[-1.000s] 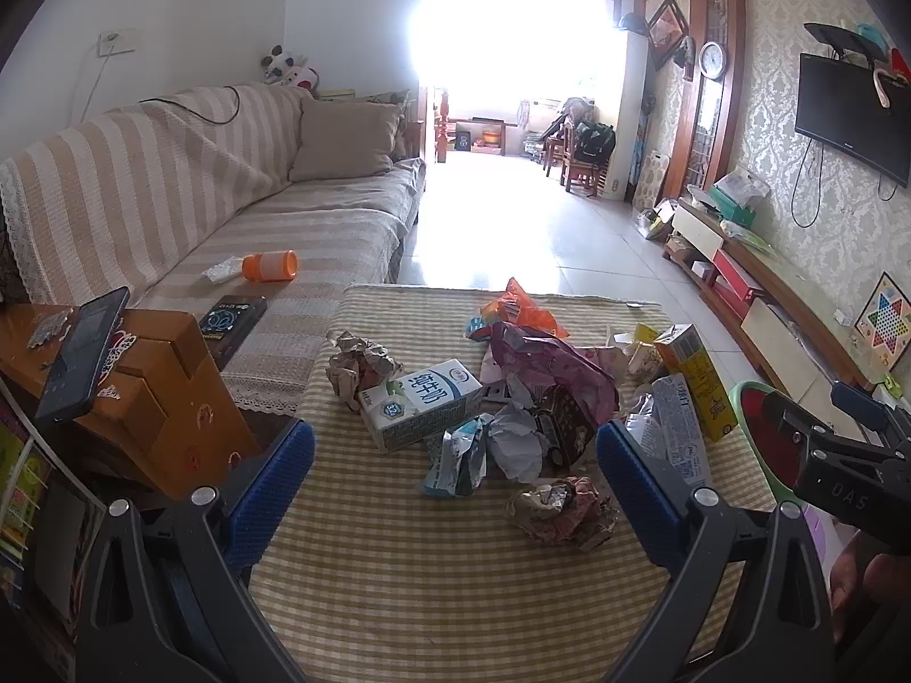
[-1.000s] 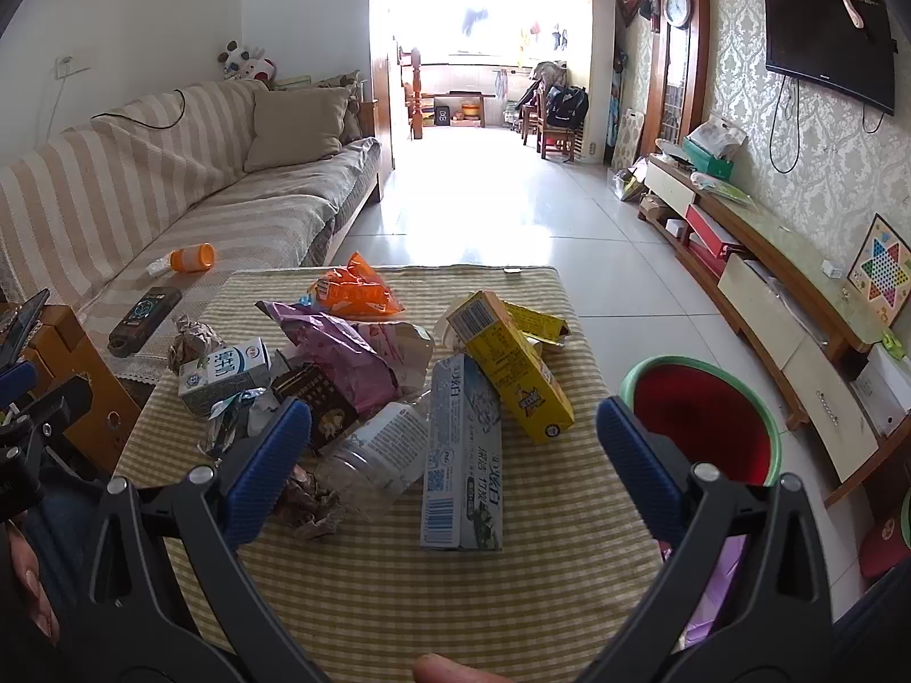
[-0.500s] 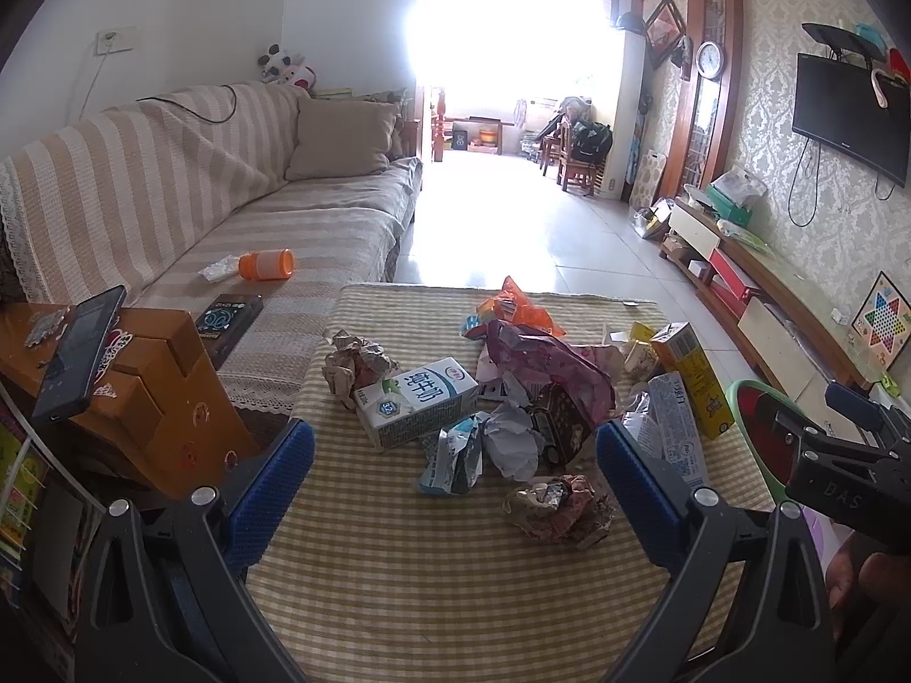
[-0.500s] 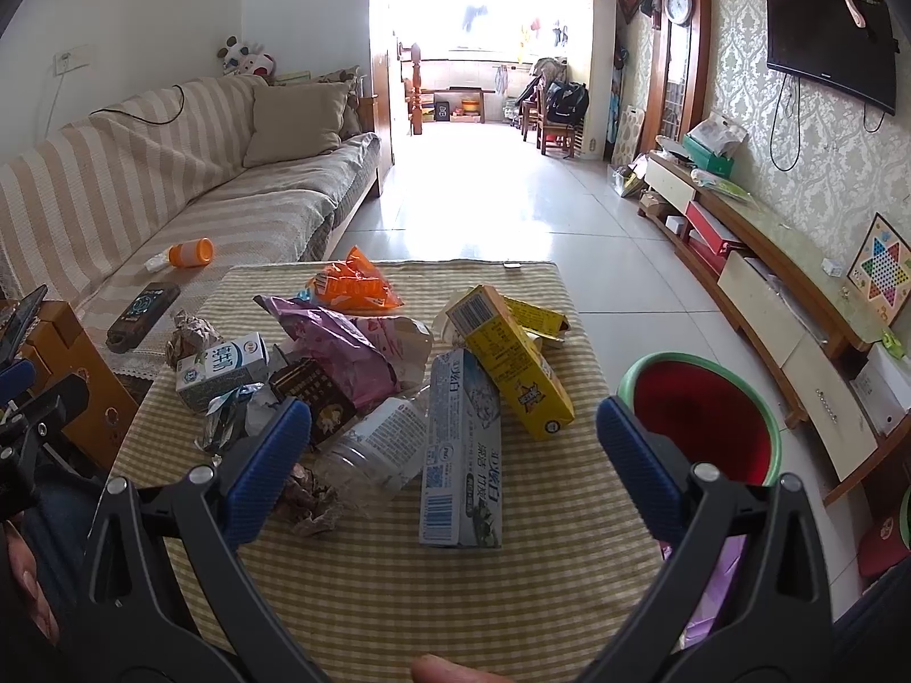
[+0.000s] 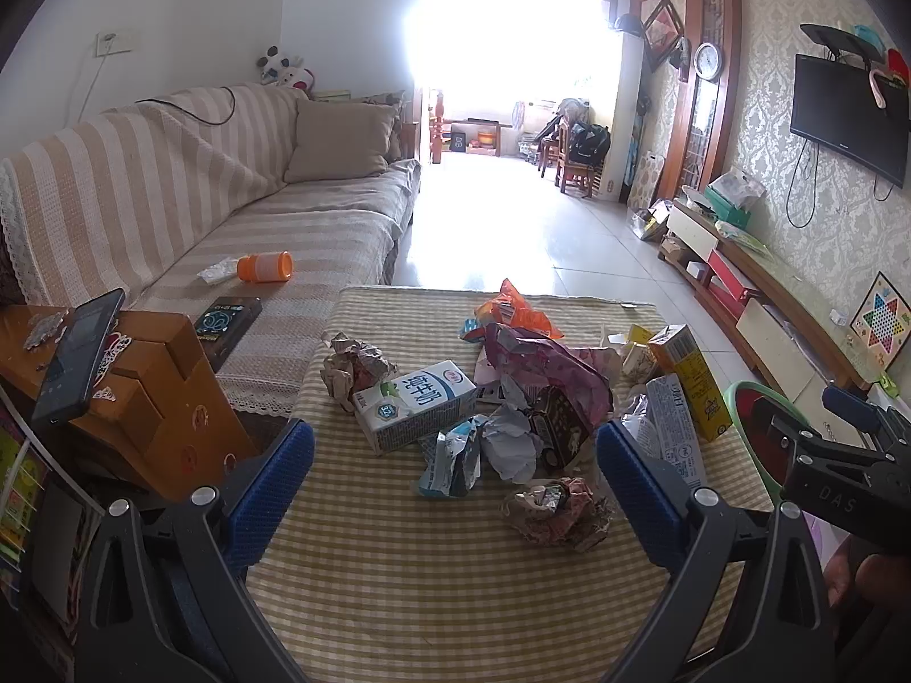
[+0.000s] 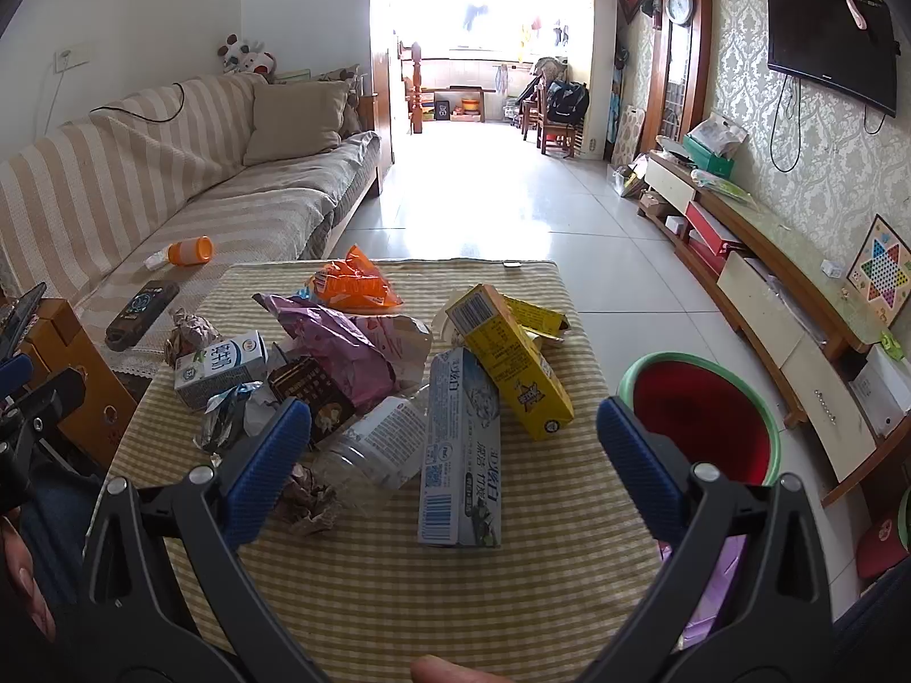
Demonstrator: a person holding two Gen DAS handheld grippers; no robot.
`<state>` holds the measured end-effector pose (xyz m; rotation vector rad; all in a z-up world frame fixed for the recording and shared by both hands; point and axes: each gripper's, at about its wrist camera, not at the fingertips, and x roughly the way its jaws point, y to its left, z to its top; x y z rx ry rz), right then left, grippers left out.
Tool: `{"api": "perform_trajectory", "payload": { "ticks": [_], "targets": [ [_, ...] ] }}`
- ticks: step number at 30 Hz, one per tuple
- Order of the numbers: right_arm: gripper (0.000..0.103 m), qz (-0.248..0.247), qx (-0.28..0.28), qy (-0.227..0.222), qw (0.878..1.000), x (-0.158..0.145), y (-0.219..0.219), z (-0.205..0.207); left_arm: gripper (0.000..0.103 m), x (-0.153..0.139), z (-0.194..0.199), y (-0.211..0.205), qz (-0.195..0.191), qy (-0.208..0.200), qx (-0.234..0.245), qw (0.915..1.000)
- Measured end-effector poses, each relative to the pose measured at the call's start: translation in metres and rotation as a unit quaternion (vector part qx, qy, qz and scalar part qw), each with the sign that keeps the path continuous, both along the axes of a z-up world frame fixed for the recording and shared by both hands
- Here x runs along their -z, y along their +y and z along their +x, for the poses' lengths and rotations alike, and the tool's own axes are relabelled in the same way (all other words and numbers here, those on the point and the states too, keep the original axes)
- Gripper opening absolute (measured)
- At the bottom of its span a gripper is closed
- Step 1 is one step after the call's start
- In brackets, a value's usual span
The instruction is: Collect trash
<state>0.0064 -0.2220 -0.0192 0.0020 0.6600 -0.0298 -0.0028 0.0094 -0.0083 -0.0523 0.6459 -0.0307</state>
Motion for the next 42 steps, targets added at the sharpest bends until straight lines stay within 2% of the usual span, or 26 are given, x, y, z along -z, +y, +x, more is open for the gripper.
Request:
{"api": "perform_trajectory", "payload": {
  "ticks": [14, 22, 28, 36, 42],
  "targets": [
    [0.099, 0.002, 0.002, 0.010, 1.000, 0.005, -0.003, 0.004, 0.095, 0.010, 0.006, 0.001, -0.005, 0.016, 0.003, 0.9999],
    [0.099, -0.024, -0.005, 0.039, 0.999, 0.016, -0.006, 0.026, 0.095, 0.034, 0.035, 0.013, -0.025, 0.061, 0.026, 0.9975],
    [0.099, -0.018, 0.010, 0.085, 0.996, 0.041, -0.014, 0.041, 0.095, 0.064, 0.068, 0.008, -0.060, 0.121, 0.061, 0.9890],
    [0.099, 0.007, 0.006, 0.143, 0.990, 0.072, -0.019, 0.066, 0.094, 0.103, 0.109, 0.012, -0.084, 0.179, 0.063, 0.9783],
    [0.099, 0.020, 0.007, 0.174, 0.985, 0.092, -0.023, 0.080, 0.083, 0.128, 0.132, 0.013, -0.088, 0.217, 0.070, 0.9696]
  ]
}}
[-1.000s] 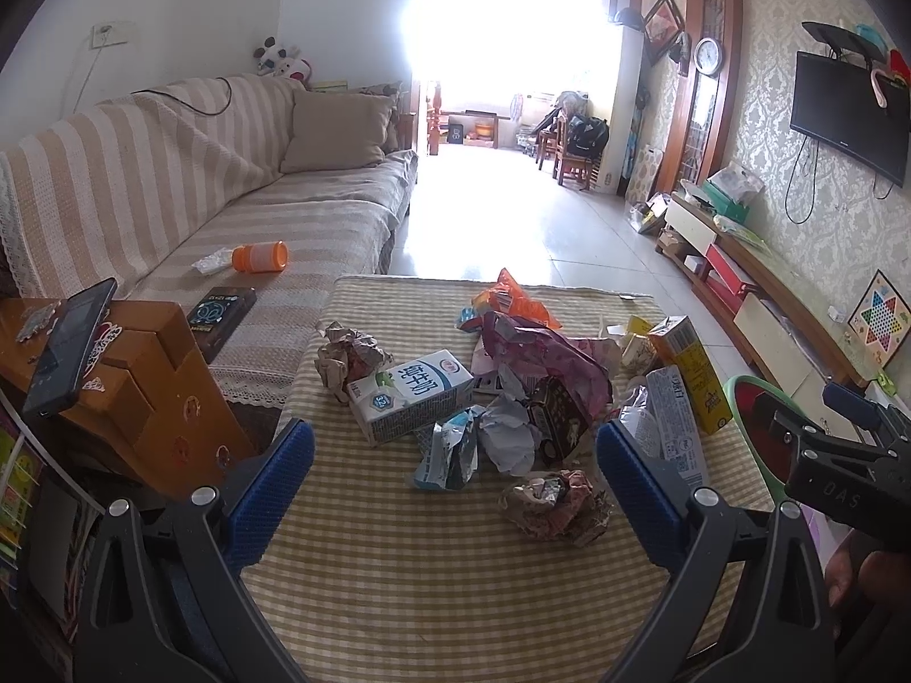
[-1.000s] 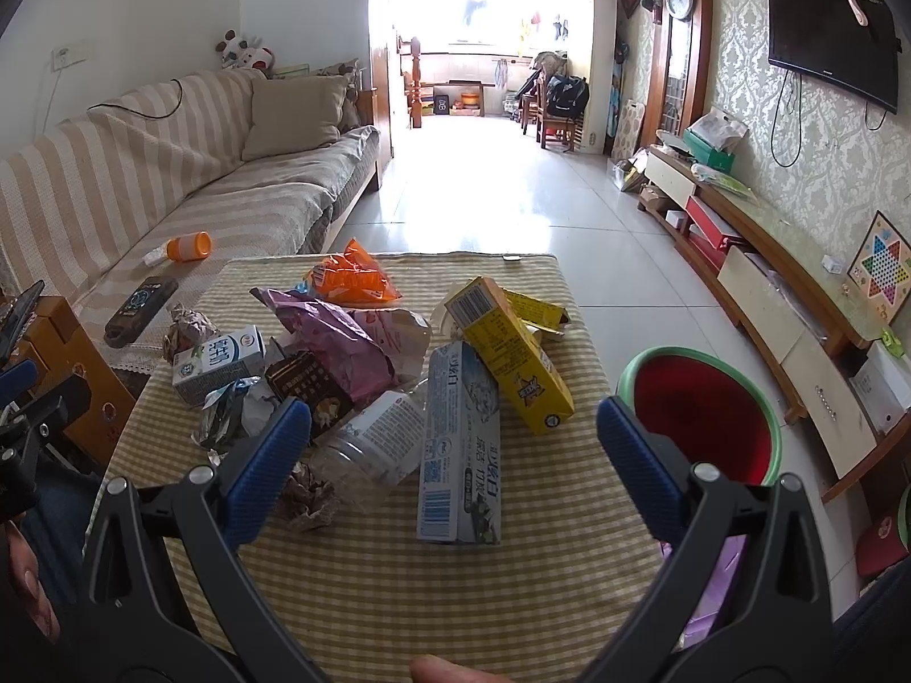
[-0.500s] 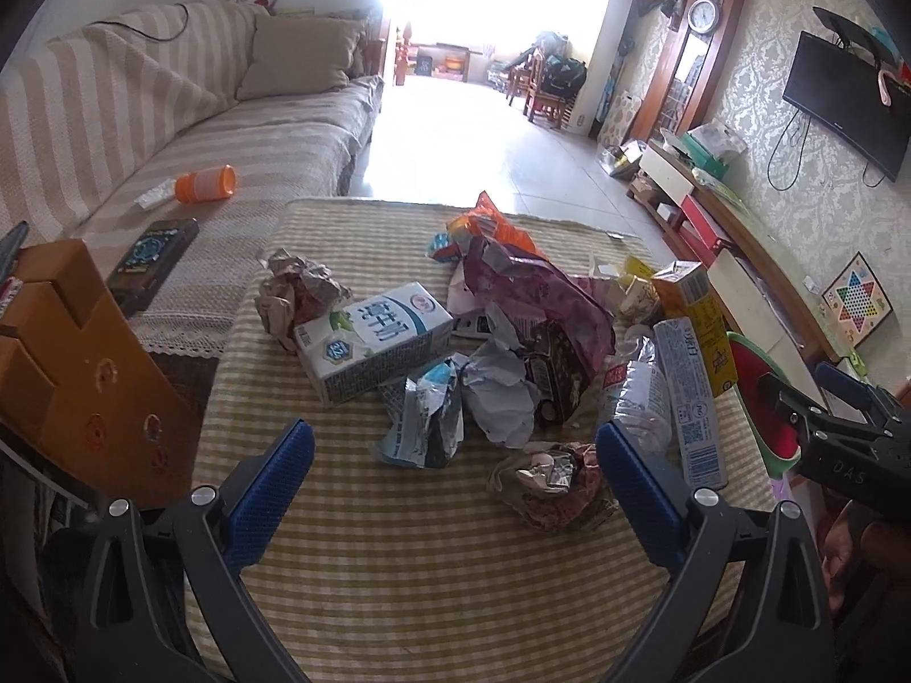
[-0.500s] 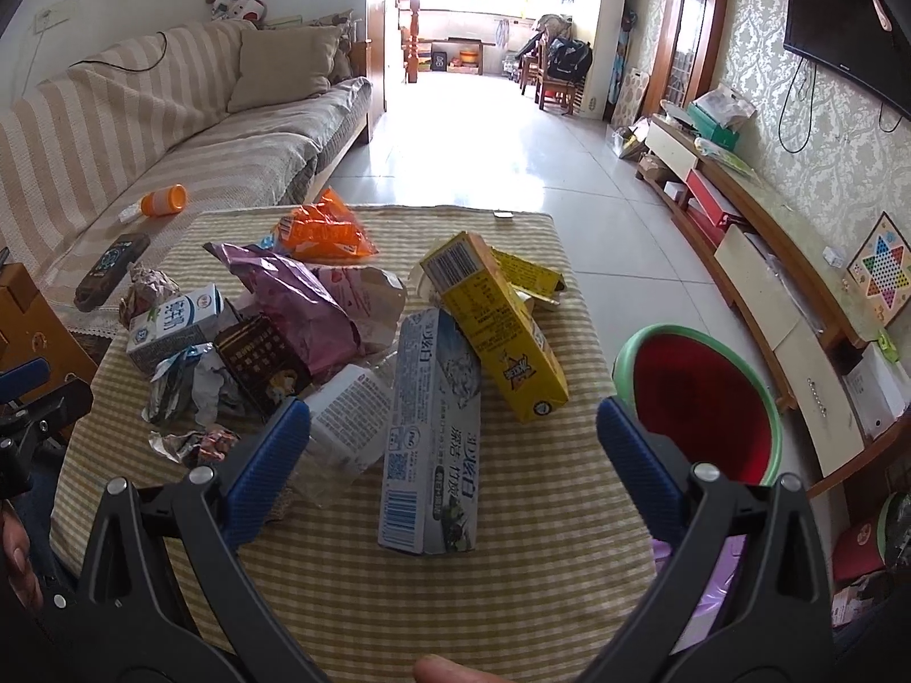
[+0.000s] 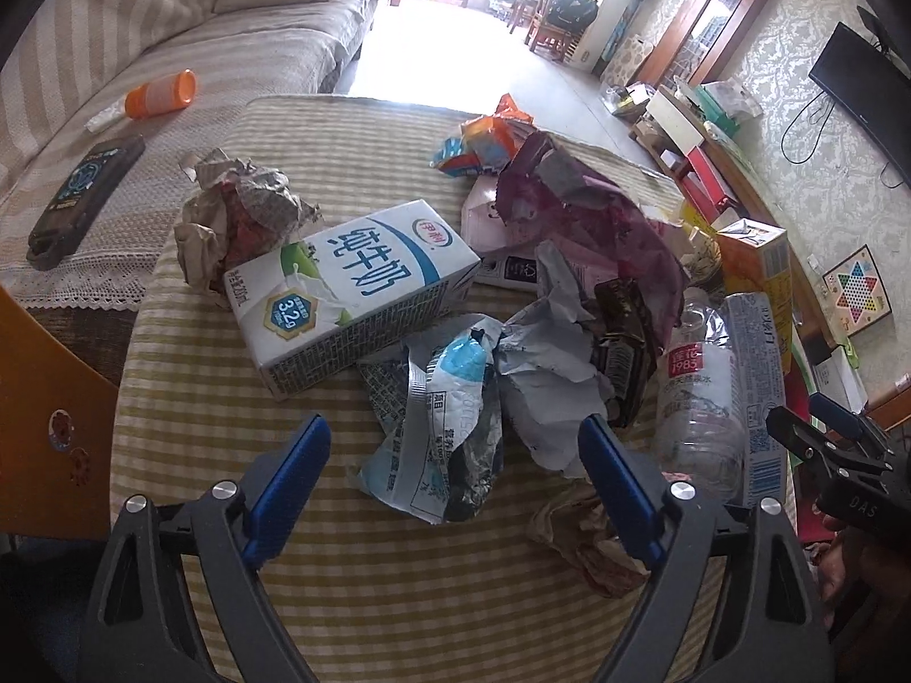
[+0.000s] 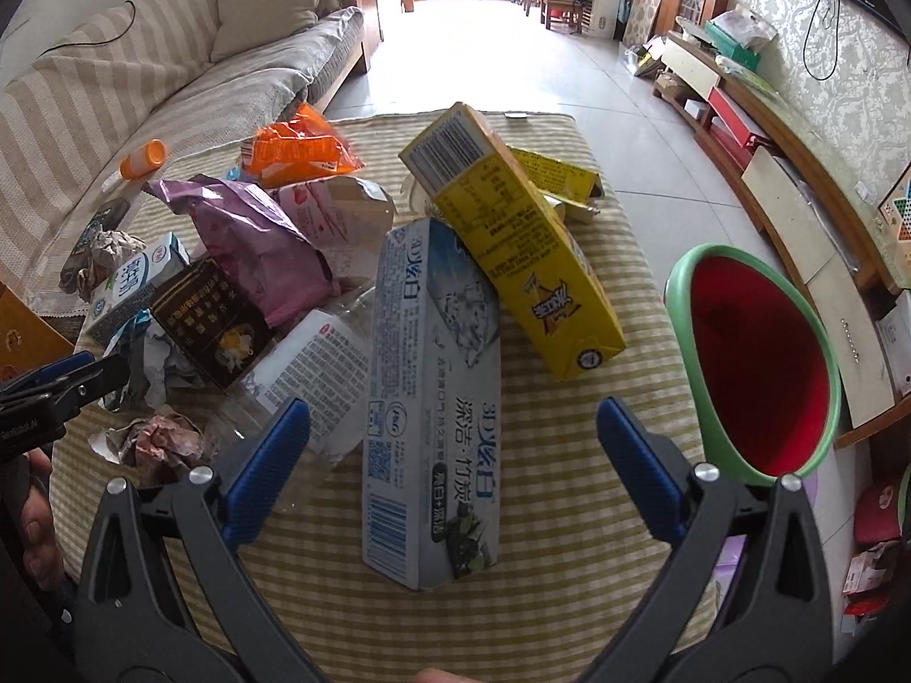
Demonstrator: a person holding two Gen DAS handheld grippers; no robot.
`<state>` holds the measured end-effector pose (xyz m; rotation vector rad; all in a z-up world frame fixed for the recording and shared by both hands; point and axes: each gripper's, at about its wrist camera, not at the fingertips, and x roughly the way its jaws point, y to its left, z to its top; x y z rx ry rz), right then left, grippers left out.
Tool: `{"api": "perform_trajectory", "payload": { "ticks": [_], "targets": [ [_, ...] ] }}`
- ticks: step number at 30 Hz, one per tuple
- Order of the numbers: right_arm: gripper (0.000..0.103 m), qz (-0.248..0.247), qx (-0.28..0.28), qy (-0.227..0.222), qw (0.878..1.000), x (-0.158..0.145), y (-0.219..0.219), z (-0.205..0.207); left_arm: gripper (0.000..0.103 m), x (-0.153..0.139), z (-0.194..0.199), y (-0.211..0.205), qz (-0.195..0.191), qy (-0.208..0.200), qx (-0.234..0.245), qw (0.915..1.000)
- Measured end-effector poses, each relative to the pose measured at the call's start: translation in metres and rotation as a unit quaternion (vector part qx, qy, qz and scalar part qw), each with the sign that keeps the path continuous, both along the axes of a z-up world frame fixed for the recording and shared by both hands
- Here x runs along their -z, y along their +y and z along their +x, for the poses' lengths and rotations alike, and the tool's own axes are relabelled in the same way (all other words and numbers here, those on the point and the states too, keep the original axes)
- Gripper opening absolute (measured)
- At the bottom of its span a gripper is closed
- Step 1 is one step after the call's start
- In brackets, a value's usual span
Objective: Collect trash
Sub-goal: 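Grasp the white toothpaste box with the right tool while the left tool grasps crumpled foil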
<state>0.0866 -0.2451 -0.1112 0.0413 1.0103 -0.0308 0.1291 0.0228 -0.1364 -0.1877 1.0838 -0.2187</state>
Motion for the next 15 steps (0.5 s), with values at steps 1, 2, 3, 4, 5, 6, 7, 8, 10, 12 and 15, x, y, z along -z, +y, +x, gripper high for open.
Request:
{"api": "perform_trajectory", "payload": {
  "ticks": [1, 2, 3, 4, 5, 6, 7, 8, 10, 12, 15],
  "targets": [
    [0.099, 0.001, 0.001, 0.005, 1.000, 0.003, -0.001, 0.002, 0.083, 0.003, 0.003, -0.001, 0.002, 0.004, 0.001, 1.0000],
    [0.099, 0.004, 0.002, 0.009, 1.000, 0.006, -0.002, 0.003, 0.079, 0.006, 0.005, -0.002, 0.006, 0.006, 0.002, 1.0000],
    [0.099, 0.008, 0.003, 0.012, 1.000, 0.008, -0.003, 0.003, 0.076, 0.008, 0.006, -0.004, 0.011, 0.008, 0.004, 0.9999],
    [0.098, 0.010, 0.004, 0.015, 1.000, 0.011, -0.004, 0.004, 0.076, 0.009, 0.007, -0.005, 0.014, 0.009, 0.007, 0.9998],
    [0.097, 0.014, 0.004, 0.018, 1.000, 0.013, -0.005, 0.005, 0.075, 0.011, 0.008, -0.005, 0.014, 0.008, 0.009, 0.9998],
    [0.095, 0.019, 0.005, 0.022, 1.000, 0.015, -0.006, 0.007, 0.074, 0.011, 0.007, -0.005, 0.017, 0.004, 0.011, 0.9998],
    [0.094, 0.031, 0.004, 0.020, 0.999, 0.016, -0.008, 0.007, 0.071, 0.011, 0.007, -0.007, 0.023, 0.001, 0.014, 0.9996],
    [0.092, 0.040, 0.004, 0.017, 0.999, 0.016, -0.009, 0.007, 0.065, 0.012, 0.007, -0.009, 0.028, 0.000, 0.019, 0.9994],
    [0.085, 0.044, 0.006, 0.017, 0.999, 0.017, -0.009, 0.009, 0.060, 0.011, 0.006, -0.009, 0.027, -0.003, 0.023, 0.9994],
    [0.072, 0.066, 0.006, 0.029, 0.997, 0.021, -0.012, 0.011, 0.053, 0.011, 0.004, -0.010, 0.023, 0.000, 0.029, 0.9993],
    [0.053, 0.092, 0.003, 0.045, 0.995, 0.028, -0.014, 0.011, 0.044, 0.013, 0.004, -0.011, 0.015, 0.005, 0.034, 0.9993]
  ]
}}
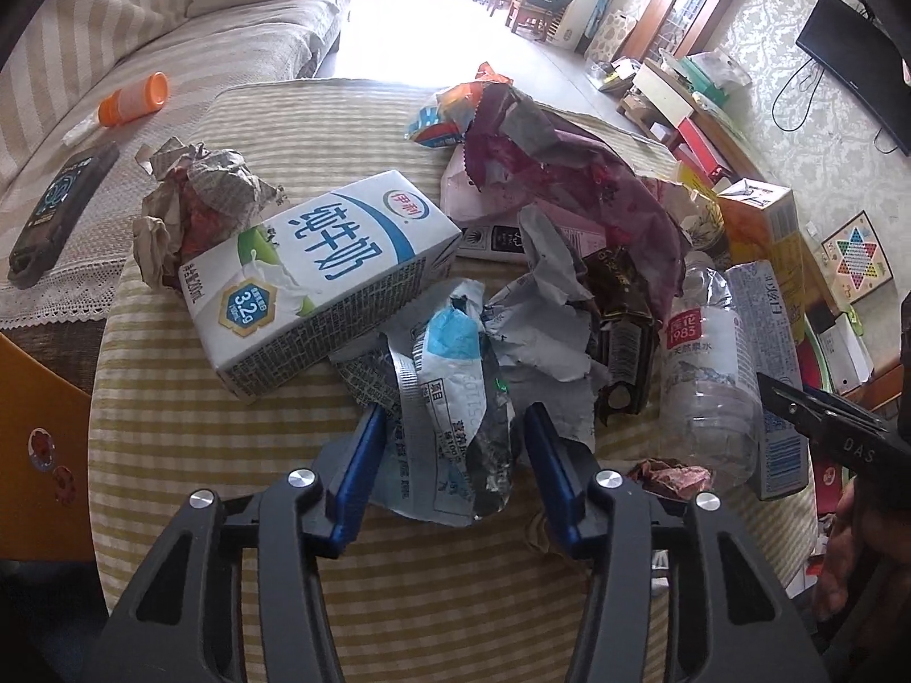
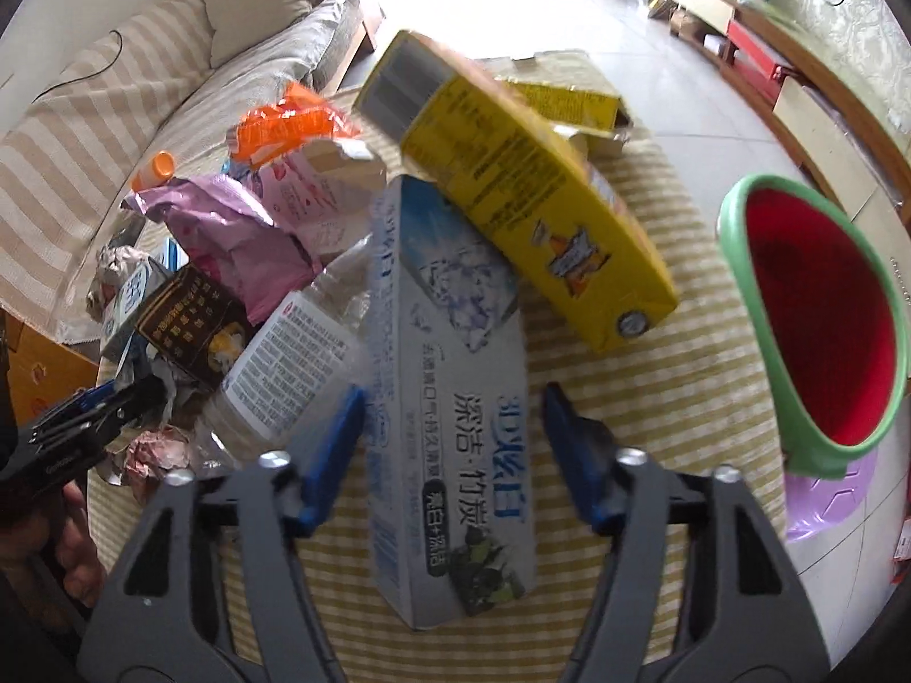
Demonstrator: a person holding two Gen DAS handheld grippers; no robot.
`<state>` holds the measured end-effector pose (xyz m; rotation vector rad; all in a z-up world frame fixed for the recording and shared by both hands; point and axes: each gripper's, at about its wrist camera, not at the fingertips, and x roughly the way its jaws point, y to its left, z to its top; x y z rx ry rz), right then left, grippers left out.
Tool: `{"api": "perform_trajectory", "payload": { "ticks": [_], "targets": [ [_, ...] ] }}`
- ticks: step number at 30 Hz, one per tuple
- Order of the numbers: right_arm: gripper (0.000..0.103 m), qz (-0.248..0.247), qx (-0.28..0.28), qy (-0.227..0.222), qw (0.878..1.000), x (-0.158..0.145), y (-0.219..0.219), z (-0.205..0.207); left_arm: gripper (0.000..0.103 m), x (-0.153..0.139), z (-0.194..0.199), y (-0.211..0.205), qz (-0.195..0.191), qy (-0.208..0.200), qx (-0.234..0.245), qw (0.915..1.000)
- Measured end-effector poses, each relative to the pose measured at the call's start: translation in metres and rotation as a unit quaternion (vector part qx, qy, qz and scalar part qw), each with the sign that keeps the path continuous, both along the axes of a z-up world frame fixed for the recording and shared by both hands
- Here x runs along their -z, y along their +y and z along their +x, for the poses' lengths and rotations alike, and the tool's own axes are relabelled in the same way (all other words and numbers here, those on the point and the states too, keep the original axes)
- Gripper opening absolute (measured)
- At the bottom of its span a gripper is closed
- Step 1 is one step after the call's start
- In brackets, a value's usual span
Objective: Collect trash
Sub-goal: 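Grasp the white toothpaste box with the right tool while the left tool grasps crumpled foil, then carry the toothpaste box and foil over the red bucket with both tools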
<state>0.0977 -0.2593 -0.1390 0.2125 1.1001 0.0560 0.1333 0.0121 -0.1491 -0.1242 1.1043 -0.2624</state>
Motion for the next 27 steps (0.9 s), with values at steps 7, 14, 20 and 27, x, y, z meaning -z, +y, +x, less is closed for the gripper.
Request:
{"api": "perform_trajectory", "payload": {
  "ticks": [7, 14, 20, 27],
  "targets": [
    [0.050, 0.005, -0.010, -0.011, 1.000, -0.013, 0.006, -0.006, 0.022, -0.008, -0.009, -0.001, 0.006, -0.013, 0.000, 0.9999],
    [0.050, 0.005, -0.039, -0.040, 0.998, -0.036, 0.014, -0.021, 0.019, -0.034, -0.026, 0.007, 0.016, -0.039, -0.007, 0.9991],
    [0.049, 0.026, -0.057, -0.072, 0.995, -0.060, 0.019, -0.033, 0.019, -0.063, -0.046, 0.022, 0.021, -0.060, -0.031, 0.9975],
    [0.049, 0.031, -0.059, -0.113, 0.991, -0.088, 0.014, -0.039, 0.019, -0.096, -0.054, 0.015, 0.007, -0.100, -0.018, 0.9947]
  ]
}}
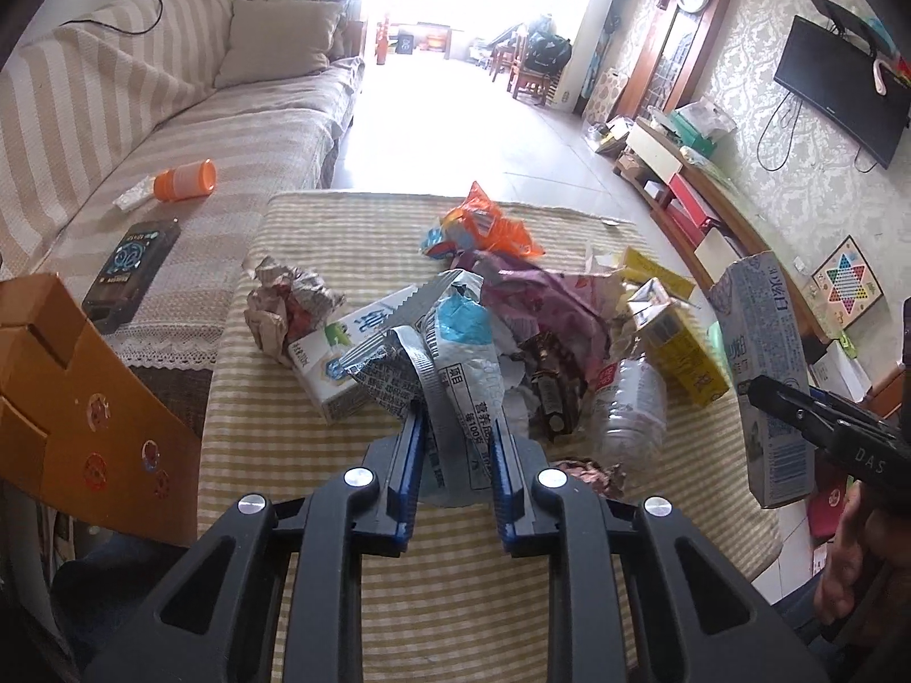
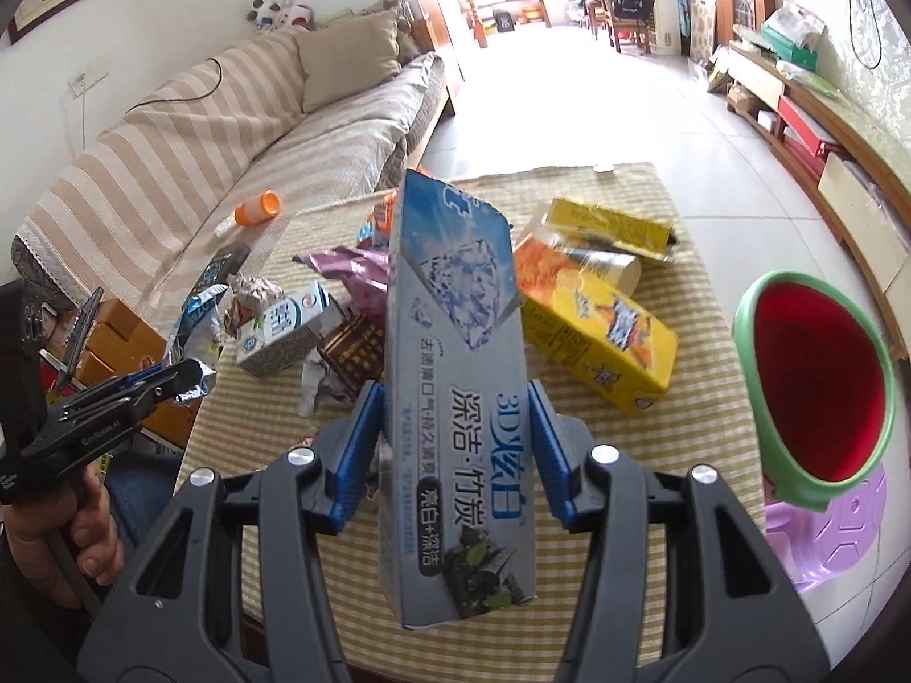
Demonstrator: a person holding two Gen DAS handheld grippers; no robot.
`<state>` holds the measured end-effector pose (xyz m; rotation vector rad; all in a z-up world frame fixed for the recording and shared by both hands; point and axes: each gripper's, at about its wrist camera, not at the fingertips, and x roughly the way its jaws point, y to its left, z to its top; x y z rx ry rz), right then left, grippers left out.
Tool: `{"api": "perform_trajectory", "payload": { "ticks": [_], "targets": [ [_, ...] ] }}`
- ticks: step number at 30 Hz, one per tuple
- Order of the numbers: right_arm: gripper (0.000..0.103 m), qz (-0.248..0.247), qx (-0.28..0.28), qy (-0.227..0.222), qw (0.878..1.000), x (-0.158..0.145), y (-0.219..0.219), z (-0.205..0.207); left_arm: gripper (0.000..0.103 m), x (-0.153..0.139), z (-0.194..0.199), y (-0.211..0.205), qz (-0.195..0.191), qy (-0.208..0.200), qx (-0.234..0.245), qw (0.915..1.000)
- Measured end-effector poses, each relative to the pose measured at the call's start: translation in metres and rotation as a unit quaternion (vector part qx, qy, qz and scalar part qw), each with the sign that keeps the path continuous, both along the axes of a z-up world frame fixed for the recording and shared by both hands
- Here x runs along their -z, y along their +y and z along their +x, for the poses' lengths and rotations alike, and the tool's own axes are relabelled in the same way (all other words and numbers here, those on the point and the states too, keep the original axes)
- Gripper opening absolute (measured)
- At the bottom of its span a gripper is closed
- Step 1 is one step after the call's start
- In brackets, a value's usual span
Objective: Collect trash
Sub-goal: 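Carry the toothpaste box and foil over the red bucket with both tools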
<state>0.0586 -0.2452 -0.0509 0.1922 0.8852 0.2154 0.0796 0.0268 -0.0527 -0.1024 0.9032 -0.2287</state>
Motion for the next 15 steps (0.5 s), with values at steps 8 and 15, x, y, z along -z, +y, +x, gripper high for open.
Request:
{"api": "perform_trajectory", "payload": {
  "ticks": [8, 15],
  "targets": [
    [0.049, -0.006, 0.048, -0.033, 0.998, -0.034, -0.048, -0.003, 0.019, -0.031, 0.013, -0.062, -0.021, -0.030, 0.066, 0.9971],
    [0.049, -0.021, 0.122, -0.048, 0.991, -0.059, -0.118, -0.004, 0.019, -0.056, 0.033, -0.150, -0.032, -0.050, 0.144, 0.9877]
  ]
}}
